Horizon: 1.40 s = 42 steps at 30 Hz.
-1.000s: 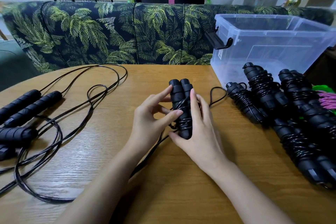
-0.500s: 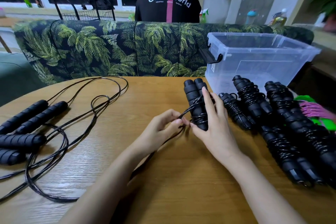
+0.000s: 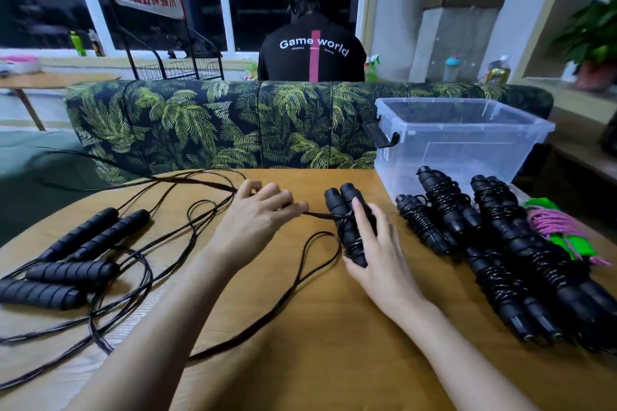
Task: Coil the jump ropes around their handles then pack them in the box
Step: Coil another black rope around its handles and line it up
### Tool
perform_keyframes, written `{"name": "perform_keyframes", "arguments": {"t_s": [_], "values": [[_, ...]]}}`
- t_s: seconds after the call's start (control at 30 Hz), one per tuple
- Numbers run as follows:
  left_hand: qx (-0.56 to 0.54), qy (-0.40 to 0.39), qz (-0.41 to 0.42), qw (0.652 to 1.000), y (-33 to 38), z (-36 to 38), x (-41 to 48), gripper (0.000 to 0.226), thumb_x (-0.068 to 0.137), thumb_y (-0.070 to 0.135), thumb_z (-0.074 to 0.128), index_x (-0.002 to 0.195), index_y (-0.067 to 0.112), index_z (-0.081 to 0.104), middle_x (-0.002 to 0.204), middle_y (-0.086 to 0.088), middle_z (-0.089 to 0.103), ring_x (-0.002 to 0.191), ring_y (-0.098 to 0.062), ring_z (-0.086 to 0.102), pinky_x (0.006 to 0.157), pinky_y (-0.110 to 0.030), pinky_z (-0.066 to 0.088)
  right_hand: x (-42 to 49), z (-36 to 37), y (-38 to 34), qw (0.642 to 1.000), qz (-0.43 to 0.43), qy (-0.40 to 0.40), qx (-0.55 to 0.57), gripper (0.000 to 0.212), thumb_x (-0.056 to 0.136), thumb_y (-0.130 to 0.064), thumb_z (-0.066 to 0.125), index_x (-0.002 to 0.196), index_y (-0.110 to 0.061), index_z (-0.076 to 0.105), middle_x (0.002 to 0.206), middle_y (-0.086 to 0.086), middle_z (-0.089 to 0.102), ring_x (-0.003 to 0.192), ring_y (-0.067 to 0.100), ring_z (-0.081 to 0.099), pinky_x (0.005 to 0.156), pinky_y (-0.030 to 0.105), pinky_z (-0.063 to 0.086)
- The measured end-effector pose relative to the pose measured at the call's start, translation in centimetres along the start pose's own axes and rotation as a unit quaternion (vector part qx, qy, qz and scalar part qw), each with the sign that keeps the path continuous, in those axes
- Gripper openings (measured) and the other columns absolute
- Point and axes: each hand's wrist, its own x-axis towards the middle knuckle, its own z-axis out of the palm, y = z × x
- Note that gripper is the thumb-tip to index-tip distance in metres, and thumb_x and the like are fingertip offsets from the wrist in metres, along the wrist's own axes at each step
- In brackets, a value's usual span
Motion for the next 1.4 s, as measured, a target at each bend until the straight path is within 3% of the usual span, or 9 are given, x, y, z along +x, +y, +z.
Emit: {"name": "perform_keyframes", "arguments": {"t_s": [0.33, 0.53, 0.7, 0.8, 0.9, 1.07, 1.2, 1.3, 1.4], "values": [[-0.109, -0.043, -0.13, 0.985, 4.0, 4.6, -4.6, 0.027, 0.102, 0.032, 0.04, 0.122, 0.025, 0.056, 0.095, 0.009, 0.062, 0.084, -0.016, 0.061, 0.081, -0.035, 0.042, 0.5, 2.9, -0.6, 0.992, 0.049, -0.004, 0.118, 0.096, 0.09, -0.022, 0.069, 0.156, -0.035, 0.0, 0.16, -0.002, 0.009, 0.142, 0.021, 0.02, 0.106, 0.025, 0.03], [-0.212, -0.112, -0.277, 0.93, 6.4, 4.2, -0.2, 0.078, 0.095, 0.068, 0.02, 0.15, 0.016, 0.037, 0.129, 0.004, 0.061, 0.119, -0.019, 0.053, 0.095, -0.034, 0.032, 2.0, 3.4, 0.5, 0.987, 0.058, 0.03, 0.147, 0.097, 0.085, -0.013, 0.073, 0.156, -0.028, 0.01, 0.158, 0.003, 0.019, 0.143, 0.024, 0.024, 0.103, 0.017, 0.022], [-0.318, -0.125, -0.321, 0.883, 6.8, 5.7, 2.4, 0.058, 0.102, 0.048, 0.031, 0.153, 0.021, 0.031, 0.135, 0.004, 0.06, 0.128, -0.018, 0.049, 0.104, -0.033, 0.028, 2.8, 3.6, 1.8, 0.98, 0.068, 0.064, 0.178, 0.1, 0.079, -0.008, 0.078, 0.155, -0.026, 0.017, 0.155, 0.003, 0.026, 0.138, 0.025, 0.034, 0.108, 0.03, 0.035], [-0.466, -0.093, -0.336, 0.814, 6.6, 7.0, 1.4, 0.053, 0.101, 0.048, 0.04, 0.149, 0.025, 0.039, 0.126, 0.002, 0.067, 0.122, -0.018, 0.059, 0.108, -0.04, 0.041, 2.4, 3.7, 2.0, 0.967, 0.058, 0.059, 0.24, 0.1, 0.074, -0.004, 0.081, 0.15, -0.031, 0.024, 0.148, -0.006, 0.033, 0.129, 0.001, 0.038, 0.099, 0.006, 0.03], [-0.573, -0.057, -0.323, 0.751, 6.4, 7.4, 0.4, 0.039, 0.1, 0.029, 0.048, 0.138, 0.033, 0.046, 0.131, 0.016, 0.062, 0.126, -0.003, 0.054, 0.106, -0.025, 0.042, 1.7, 3.8, 1.8, 0.953, 0.046, 0.043, 0.296, 0.097, 0.072, -0.001, 0.083, 0.148, -0.029, 0.03, 0.147, -0.01, 0.036, 0.126, -0.022, 0.031, 0.099, 0.0, 0.024], [-0.651, -0.014, -0.322, 0.687, 5.8, 6.3, -0.1, 0.04, 0.095, 0.027, 0.057, 0.135, 0.026, 0.052, 0.127, 0.003, 0.066, 0.122, -0.014, 0.059, 0.103, -0.027, 0.045, 1.5, 3.4, 0.9, 0.937, 0.032, 0.02, 0.348, 0.093, 0.073, -0.016, 0.08, 0.15, -0.031, 0.031, 0.152, -0.01, 0.039, 0.138, -0.002, 0.036, 0.11, 0.014, 0.031], [-0.648, 0.011, -0.346, 0.679, 6.1, 6.2, -0.2, 0.039, 0.091, 0.032, 0.063, 0.13, 0.027, 0.057, 0.109, -0.001, 0.071, 0.101, -0.016, 0.064, 0.094, -0.03, 0.05, 0.9, 3.7, 0.7, 0.944, 0.03, 0.01, 0.328, 0.091, 0.078, -0.022, 0.078, 0.152, -0.034, 0.027, 0.156, -0.009, 0.033, 0.144, 0.006, 0.029, 0.118, 0.033, 0.029], [-0.644, 0.019, -0.353, 0.679, 6.4, 6.1, 0.0, 0.036, 0.089, 0.031, 0.065, 0.124, 0.031, 0.059, 0.1, 0.005, 0.07, 0.092, -0.01, 0.064, 0.09, -0.03, 0.053, 0.7, 4.1, 0.3, 0.959, 0.019, 0.036, 0.281, 0.093, 0.079, -0.014, 0.08, 0.152, -0.029, 0.024, 0.16, -0.009, 0.016, 0.143, -0.007, 0.019, 0.113, 0.012, 0.023], [-0.637, 0.014, -0.357, 0.683, 6.8, 5.9, 0.2, 0.034, 0.092, 0.022, 0.064, 0.125, 0.03, 0.06, 0.107, 0.001, 0.07, 0.089, -0.012, 0.065, 0.086, -0.032, 0.054, 0.9, 5.0, 0.0, 0.964, 0.019, 0.055, 0.261, 0.103, 0.07, -0.015, 0.087, 0.152, -0.016, 0.023, 0.157, -0.006, 0.019, 0.143, -0.001, 0.022, 0.113, 0.012, 0.022]]}}
